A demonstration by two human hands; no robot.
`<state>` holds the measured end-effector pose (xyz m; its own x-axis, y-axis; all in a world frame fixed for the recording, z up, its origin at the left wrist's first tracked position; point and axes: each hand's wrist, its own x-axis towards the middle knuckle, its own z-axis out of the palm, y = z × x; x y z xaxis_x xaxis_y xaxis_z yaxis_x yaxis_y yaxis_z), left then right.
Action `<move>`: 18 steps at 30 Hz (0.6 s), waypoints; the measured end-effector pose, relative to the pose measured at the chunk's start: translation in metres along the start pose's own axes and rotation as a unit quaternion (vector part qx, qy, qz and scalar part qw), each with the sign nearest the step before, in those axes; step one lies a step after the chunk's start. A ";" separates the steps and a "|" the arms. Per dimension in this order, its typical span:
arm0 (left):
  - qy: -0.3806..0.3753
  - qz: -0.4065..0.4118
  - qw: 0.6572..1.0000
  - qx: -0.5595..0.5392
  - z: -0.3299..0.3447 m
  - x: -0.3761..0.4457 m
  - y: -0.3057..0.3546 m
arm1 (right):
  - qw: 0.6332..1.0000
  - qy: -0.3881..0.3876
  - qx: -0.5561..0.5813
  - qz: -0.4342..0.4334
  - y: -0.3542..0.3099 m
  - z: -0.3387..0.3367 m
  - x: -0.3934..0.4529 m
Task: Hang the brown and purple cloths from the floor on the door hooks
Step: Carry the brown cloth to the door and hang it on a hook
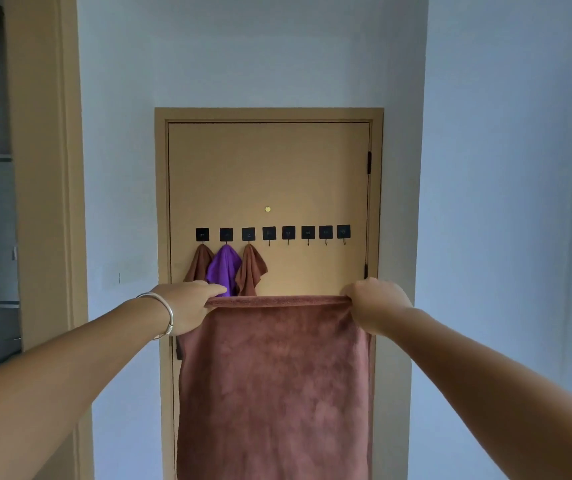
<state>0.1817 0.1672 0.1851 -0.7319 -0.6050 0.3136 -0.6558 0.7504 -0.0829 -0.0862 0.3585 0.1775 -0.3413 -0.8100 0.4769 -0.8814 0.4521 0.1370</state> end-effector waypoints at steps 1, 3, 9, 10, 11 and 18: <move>0.003 -0.001 1.000 -0.003 0.002 0.015 0.001 | 1.000 0.002 0.002 -0.001 0.007 0.006 0.014; 0.007 -0.004 1.000 -0.005 0.007 0.044 0.004 | 1.000 0.005 0.011 0.000 0.023 0.017 0.041; 0.004 -0.008 1.000 0.007 0.029 0.117 0.009 | 1.000 0.007 0.010 -0.004 0.055 0.058 0.106; 0.000 -0.007 1.000 0.006 0.034 0.127 0.008 | 1.000 0.004 0.010 -0.005 0.058 0.065 0.115; -0.005 -0.006 1.000 0.004 0.039 0.136 0.007 | 1.000 0.001 0.010 -0.007 0.060 0.072 0.123; -0.011 -0.006 1.000 -0.003 0.078 0.208 -0.021 | 1.000 -0.012 0.010 -0.017 0.063 0.119 0.192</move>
<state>0.0291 0.0053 0.1785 -0.7278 -0.6201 0.2929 -0.6637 0.7444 -0.0732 -0.2460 0.1865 0.1744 -0.3192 -0.8331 0.4518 -0.8983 0.4178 0.1358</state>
